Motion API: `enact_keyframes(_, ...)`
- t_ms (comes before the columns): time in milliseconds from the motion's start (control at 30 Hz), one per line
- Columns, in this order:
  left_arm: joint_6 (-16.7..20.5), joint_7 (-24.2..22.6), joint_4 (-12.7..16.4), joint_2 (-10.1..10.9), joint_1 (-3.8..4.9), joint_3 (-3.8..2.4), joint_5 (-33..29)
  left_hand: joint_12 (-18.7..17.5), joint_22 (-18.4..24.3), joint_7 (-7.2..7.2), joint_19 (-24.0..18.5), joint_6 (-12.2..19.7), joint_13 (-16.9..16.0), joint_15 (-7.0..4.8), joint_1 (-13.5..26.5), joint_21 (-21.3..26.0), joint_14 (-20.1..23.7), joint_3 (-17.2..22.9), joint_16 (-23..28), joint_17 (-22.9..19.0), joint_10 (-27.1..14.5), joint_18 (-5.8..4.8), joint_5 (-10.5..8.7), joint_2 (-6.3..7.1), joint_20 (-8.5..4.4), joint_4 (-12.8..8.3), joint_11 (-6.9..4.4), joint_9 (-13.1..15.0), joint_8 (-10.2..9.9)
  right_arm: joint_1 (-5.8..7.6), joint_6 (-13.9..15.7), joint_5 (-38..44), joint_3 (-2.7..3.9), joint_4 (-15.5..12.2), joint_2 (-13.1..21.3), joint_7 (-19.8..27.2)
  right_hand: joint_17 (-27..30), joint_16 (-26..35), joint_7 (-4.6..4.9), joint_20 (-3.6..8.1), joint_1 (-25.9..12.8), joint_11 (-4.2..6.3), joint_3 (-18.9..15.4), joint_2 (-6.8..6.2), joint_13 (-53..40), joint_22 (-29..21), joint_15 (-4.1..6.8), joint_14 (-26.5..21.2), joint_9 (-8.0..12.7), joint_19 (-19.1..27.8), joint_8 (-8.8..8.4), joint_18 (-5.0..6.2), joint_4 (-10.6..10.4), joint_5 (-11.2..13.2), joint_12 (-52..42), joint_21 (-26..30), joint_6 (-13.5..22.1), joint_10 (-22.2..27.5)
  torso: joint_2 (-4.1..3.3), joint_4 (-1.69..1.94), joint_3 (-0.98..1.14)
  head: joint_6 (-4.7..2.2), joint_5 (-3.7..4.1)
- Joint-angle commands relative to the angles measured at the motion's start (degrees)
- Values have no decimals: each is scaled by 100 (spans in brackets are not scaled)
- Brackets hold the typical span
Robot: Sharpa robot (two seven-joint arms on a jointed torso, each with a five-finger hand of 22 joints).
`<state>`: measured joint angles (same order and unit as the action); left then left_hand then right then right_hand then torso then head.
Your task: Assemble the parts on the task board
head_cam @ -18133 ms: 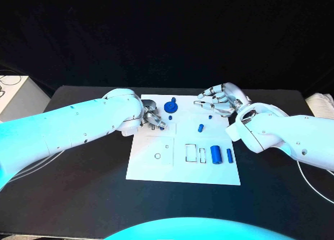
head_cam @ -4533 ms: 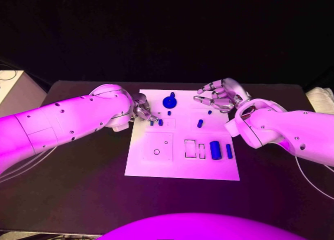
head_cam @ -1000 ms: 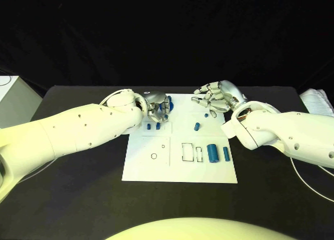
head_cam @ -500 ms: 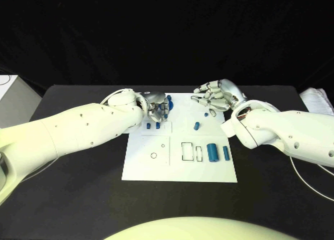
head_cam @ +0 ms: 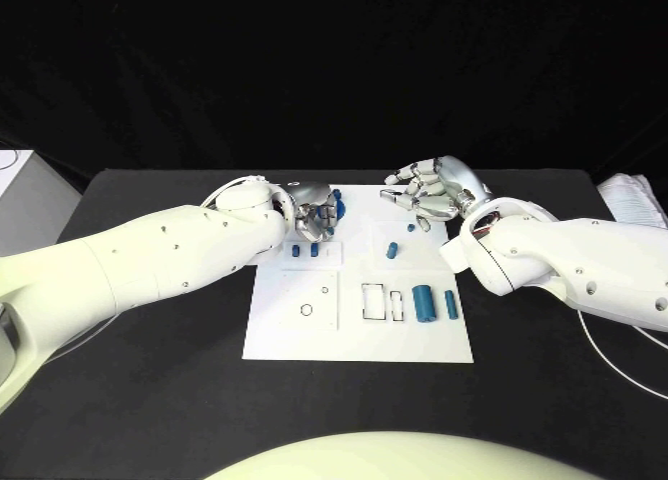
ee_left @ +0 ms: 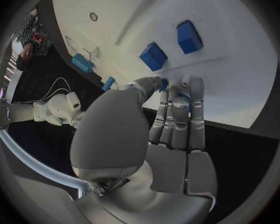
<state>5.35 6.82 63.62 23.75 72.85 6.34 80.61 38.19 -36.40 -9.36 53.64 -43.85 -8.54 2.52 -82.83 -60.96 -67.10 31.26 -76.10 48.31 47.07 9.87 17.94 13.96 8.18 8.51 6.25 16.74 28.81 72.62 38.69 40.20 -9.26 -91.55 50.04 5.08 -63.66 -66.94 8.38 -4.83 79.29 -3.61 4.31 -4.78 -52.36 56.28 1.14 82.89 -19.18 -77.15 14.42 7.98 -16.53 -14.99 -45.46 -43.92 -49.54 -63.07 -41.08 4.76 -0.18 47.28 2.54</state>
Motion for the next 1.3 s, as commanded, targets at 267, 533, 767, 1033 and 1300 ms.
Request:
enact_keyframes(267, -108, -118, -44, -44, -18, 2, -105, -407, -65, 51, -17, -384, 214, -79, 3, -136, -143, 157, -140, 30, 514, 74, -59, -118, -39, -127, -69, -21, -129, 6, -34, 2, 3, -12, -9, 51, 5, 19, 12, 21, 26, 15, 31, -22, 8, -7, -1, -20, 5, -25, 28, 48, -4, -36, 28, 19, 22, 24, 2, 0, 1, 15, 14)
enact_keyframes(533, 142, -238, -68, -51, -20, 3, -140, -848, -154, 92, 40, -780, 337, -149, 5, -299, -502, 262, -353, 394, 1082, 75, -99, -212, -98, -349, -140, 5, -264, 8, -48, 2, 3, -11, -12, 42, -10, 11, 11, 22, 26, 16, 35, -22, 5, -3, -1, -13, 5, -34, 30, 45, -4, -36, 17, 12, 20, 15, 2, 10, 1, 24, 13)
enact_keyframes(767, 638, -446, -79, -18, -25, 3, -300, -1070, -417, 118, 253, -960, 344, -192, 12, -501, -692, 340, -436, 578, 1348, 31, -87, -243, -140, -496, -180, 38, -343, 9, -48, 2, 3, -10, -20, 63, -13, 15, 9, 23, 28, 18, 44, -19, 13, -9, 1, -9, 3, -44, 37, 44, -2, -38, 16, 18, 12, 11, 3, 18, 5, 8, 6)
enact_keyframes(1033, 790, -669, -31, 105, -40, -3, -623, -1236, -446, 99, 266, -969, 359, -180, 64, -538, -716, 378, -438, 574, 1392, 26, -87, -221, -140, -553, -162, 38, -438, 9, -57, 3, 3, 0, -20, 58, -13, 15, 9, 23, 28, 18, 44, -19, 13, -9, 1, -9, 3, -44, 37, 44, -2, -38, 16, 18, 12, 11, 6, -5, -2, -15, 3)
enact_keyframes(1300, 718, -924, 284, 471, -43, -143, -1219, -1316, -502, 89, 295, -971, 362, -169, 88, -575, -744, 389, -455, 620, 1411, 16, -87, -202, -137, -588, -147, 39, -487, 9, -51, 3, 2, 14, 14, 40, -13, 15, 9, 23, 28, 18, 44, -19, 13, -9, 1, -9, 3, -44, 37, 44, -2, -38, 16, 18, 12, 11, 23, 19, 0, -55, 28)
